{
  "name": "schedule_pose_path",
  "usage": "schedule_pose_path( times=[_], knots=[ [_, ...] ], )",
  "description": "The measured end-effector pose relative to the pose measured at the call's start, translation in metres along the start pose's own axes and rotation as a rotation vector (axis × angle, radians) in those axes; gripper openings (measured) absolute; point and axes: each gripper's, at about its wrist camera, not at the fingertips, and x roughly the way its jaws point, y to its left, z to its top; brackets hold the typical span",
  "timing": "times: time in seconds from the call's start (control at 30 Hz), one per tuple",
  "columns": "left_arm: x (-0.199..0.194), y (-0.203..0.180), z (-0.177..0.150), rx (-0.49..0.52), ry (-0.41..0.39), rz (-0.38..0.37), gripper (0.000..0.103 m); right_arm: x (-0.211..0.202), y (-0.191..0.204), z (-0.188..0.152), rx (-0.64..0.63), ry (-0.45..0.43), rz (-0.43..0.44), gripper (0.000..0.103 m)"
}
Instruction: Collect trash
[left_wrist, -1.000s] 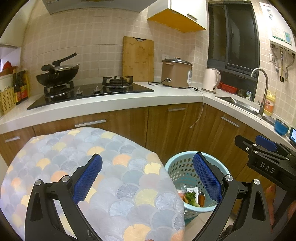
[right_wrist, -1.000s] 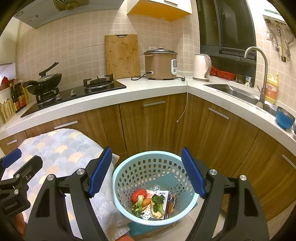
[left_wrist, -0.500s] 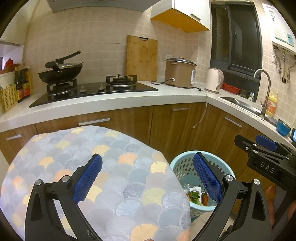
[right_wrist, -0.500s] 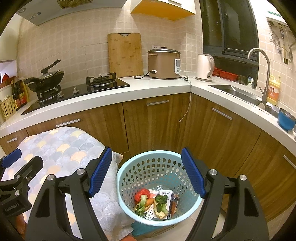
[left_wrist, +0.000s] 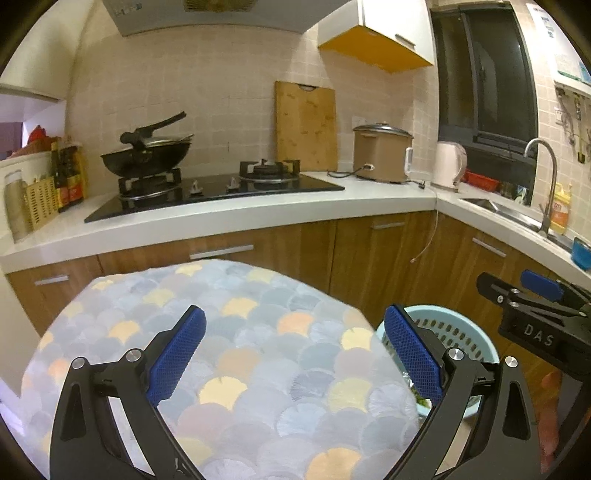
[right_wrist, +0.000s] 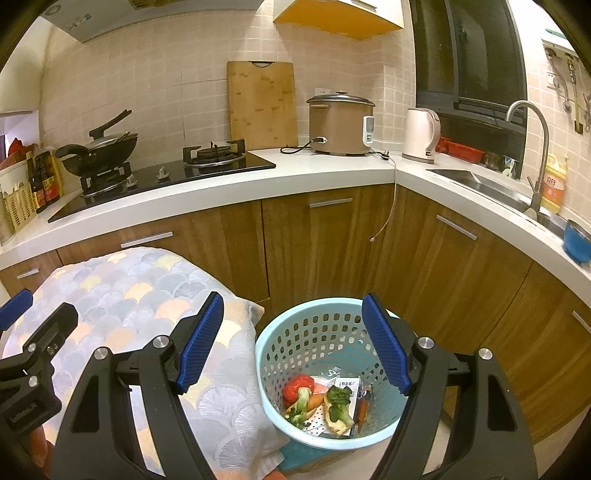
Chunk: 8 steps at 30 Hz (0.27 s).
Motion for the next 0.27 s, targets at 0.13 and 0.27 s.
schedule_pose_path(
  times=[0.13, 0.27],
  knots=[
    [0.005, 0.013, -0.002, -0.043, 0.031, 0.009, 0.096, -0.001, 0.007, 0.001, -0.016, -0.001, -0.008, 0.073],
    [0.006, 0.025, -0.004, -0.071, 0.037, 0.016, 0.096, -0.002, 0.014, 0.001, -0.026, -0.001, -0.012, 0.073]
  ],
)
